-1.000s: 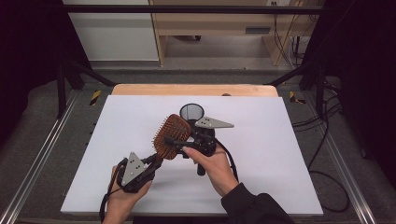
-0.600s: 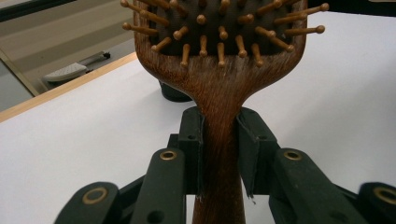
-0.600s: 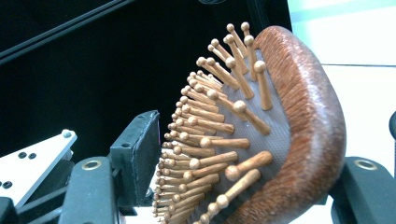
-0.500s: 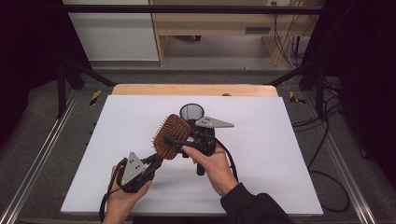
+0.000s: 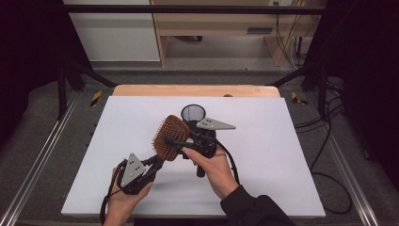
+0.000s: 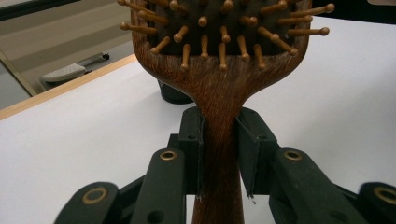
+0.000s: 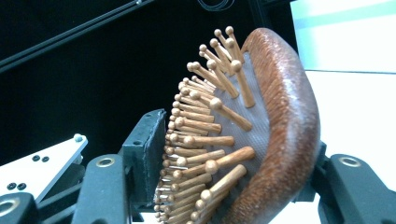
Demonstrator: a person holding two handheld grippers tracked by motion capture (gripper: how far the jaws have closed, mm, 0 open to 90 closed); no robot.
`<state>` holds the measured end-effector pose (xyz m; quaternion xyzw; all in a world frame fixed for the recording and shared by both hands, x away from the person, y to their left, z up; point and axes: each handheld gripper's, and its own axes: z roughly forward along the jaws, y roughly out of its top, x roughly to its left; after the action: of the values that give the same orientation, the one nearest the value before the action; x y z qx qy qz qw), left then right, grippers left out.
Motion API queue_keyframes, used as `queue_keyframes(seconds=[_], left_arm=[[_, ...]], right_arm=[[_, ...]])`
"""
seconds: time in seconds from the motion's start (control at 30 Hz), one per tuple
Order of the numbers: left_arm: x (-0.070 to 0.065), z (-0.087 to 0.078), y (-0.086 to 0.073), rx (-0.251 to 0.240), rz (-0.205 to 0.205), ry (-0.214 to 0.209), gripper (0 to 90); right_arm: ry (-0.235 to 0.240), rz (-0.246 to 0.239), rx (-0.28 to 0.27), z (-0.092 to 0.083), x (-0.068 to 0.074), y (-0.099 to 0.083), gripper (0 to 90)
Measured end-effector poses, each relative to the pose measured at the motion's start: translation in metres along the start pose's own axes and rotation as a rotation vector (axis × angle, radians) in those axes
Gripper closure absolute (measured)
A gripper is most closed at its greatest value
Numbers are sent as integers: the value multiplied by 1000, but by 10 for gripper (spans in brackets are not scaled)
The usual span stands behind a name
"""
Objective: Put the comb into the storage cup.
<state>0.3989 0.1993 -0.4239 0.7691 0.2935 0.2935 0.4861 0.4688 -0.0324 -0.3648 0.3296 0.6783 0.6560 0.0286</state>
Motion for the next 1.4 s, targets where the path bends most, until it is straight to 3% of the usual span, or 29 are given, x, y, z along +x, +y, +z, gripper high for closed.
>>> queue_keyframes(seconds=[0.4,0.77,0.87,1.2,1.4], left_arm=[[2,0,-2,-9,-38,1,726],[2,1,-5,-23,-58,-3,715],[3,0,-5,-35,-70,-4,685],[8,-4,-6,-61,-102,23,473],[22,-15,-10,-73,-151,95,293]], right_arm=[[-6,-48,4,4,15,6,498],[-21,-31,4,5,16,6,511],[-43,-45,-2,4,15,8,513],[-113,-20,-40,-14,-8,25,511],[-141,10,-51,-24,-21,34,509]])
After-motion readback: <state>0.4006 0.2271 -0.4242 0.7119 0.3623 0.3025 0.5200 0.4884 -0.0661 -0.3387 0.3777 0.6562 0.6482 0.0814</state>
